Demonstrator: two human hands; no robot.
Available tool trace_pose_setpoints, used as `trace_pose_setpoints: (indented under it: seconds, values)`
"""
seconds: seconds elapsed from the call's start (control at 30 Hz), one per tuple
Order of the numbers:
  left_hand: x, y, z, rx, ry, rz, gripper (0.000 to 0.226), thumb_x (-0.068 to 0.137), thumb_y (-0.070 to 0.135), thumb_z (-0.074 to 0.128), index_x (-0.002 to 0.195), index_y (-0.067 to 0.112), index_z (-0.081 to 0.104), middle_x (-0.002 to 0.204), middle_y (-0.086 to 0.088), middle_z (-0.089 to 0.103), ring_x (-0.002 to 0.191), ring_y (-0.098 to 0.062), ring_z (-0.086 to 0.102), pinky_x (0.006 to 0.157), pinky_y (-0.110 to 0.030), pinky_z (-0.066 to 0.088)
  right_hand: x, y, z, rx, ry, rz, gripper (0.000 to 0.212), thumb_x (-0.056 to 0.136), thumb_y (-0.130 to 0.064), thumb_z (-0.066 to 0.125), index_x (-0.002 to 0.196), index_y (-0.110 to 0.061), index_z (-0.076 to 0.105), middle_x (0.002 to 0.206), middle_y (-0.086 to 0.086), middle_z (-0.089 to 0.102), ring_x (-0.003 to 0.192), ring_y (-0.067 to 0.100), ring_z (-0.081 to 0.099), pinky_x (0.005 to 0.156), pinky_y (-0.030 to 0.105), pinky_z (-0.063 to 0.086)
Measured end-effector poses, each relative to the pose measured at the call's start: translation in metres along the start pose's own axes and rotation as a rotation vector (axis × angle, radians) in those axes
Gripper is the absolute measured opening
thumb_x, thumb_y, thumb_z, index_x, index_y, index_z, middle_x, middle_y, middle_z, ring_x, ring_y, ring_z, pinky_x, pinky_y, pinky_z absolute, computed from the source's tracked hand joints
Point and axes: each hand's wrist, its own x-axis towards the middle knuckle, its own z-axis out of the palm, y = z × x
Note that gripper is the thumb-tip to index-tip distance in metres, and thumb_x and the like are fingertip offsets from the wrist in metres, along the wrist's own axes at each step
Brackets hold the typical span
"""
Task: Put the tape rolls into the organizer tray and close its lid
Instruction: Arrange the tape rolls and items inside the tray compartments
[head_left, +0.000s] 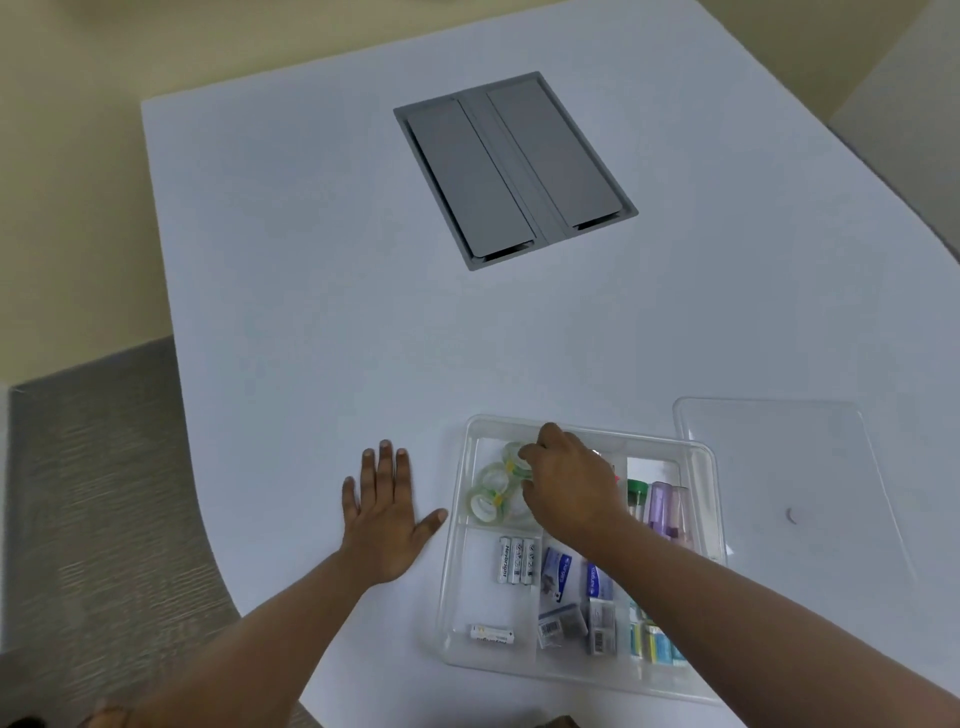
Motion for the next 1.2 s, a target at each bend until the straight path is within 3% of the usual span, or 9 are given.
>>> trace_pose_setpoints:
  seconds: [0.13, 0.37, 0.53, 0.7, 0.87, 1.03, 1.2]
  values:
    - [0.001, -0.001, -0.002, -0.012, -0.050, 0.011, 0.098, 0.072, 0.084, 0.003, 0.133, 0.020, -0.040, 0.145, 0.002, -0.045, 0.129, -0.018, -0.047, 0.111, -0.050, -0.018, 0.007, -0.006, 0.004, -0.116, -0.051, -0.035, 0.022, 0.084, -0.012, 0.062, 0.104, -0.017, 0.067, 0.100, 0.004, 0.054, 0.089, 0.023, 0.056, 0.060, 0.031, 0.038]
    - [0.000, 0.001, -0.004, -0.017, -0.071, 0.008, 0.097, 0.072, 0.083, 0.002, 0.133, 0.020, -0.041, 0.144, 0.002, -0.045, 0.130, -0.019, -0.046, 0.110, -0.050, -0.019, 0.010, -0.013, 0.005, -0.163, -0.061, -0.220, 0.031, 0.077, -0.006, 0.065, 0.104, -0.019, 0.068, 0.096, 0.003, 0.056, 0.084, 0.023, 0.054, 0.064, 0.031, 0.034]
    - [0.000, 0.001, -0.005, -0.014, -0.084, 0.005, 0.097, 0.072, 0.082, 0.002, 0.132, 0.020, -0.042, 0.144, 0.001, -0.046, 0.130, -0.019, -0.047, 0.109, -0.049, -0.021, 0.018, -0.016, -0.001, -0.199, -0.075, -0.242, 0.038, 0.076, -0.003, 0.062, 0.109, -0.021, 0.068, 0.102, 0.005, 0.058, 0.090, 0.025, 0.056, 0.070, 0.033, 0.037]
    - [-0.001, 0.001, -0.005, -0.019, -0.093, 0.006, 0.097, 0.071, 0.084, 0.000, 0.132, 0.020, -0.042, 0.145, 0.001, -0.046, 0.131, -0.019, -0.047, 0.109, -0.049, -0.022, 0.022, -0.016, -0.003, -0.222, -0.160, -0.256, 0.022, 0.078, -0.010, 0.067, 0.099, -0.018, 0.066, 0.098, 0.005, 0.058, 0.088, 0.025, 0.057, 0.069, 0.032, 0.036]
    - [-0.001, 0.003, -0.008, -0.014, -0.108, -0.001, 0.096, 0.077, 0.080, 0.008, 0.131, 0.021, -0.043, 0.144, 0.001, -0.047, 0.130, -0.020, -0.047, 0.110, -0.049, -0.021, 0.025, -0.014, -0.001, -0.172, -0.204, -0.247, 0.037, 0.084, -0.022, 0.066, 0.121, -0.026, 0.064, 0.108, 0.003, 0.058, 0.099, 0.025, 0.056, 0.082, 0.036, 0.040]
    - [-0.002, 0.004, -0.012, -0.017, -0.130, 0.002, 0.096, 0.081, 0.077, 0.015, 0.131, 0.019, -0.043, 0.142, 0.002, -0.048, 0.129, -0.020, -0.048, 0.110, -0.050, -0.020, 0.025, -0.017, -0.001, -0.260, -0.159, -0.288, 0.011, 0.080, -0.017, 0.062, 0.090, -0.018, 0.068, 0.092, 0.003, 0.057, 0.084, 0.024, 0.055, 0.068, 0.033, 0.032]
    - [-0.002, 0.005, -0.014, -0.009, -0.141, -0.003, 0.095, 0.082, 0.076, 0.016, 0.130, 0.019, -0.044, 0.141, 0.001, -0.049, 0.130, -0.022, -0.047, 0.110, -0.050, -0.020, 0.027, -0.015, -0.005, -0.243, -0.081, -0.244, 0.016, 0.081, -0.022, 0.058, 0.091, -0.016, 0.069, 0.092, 0.004, 0.059, 0.083, 0.024, 0.056, 0.069, 0.033, 0.034]
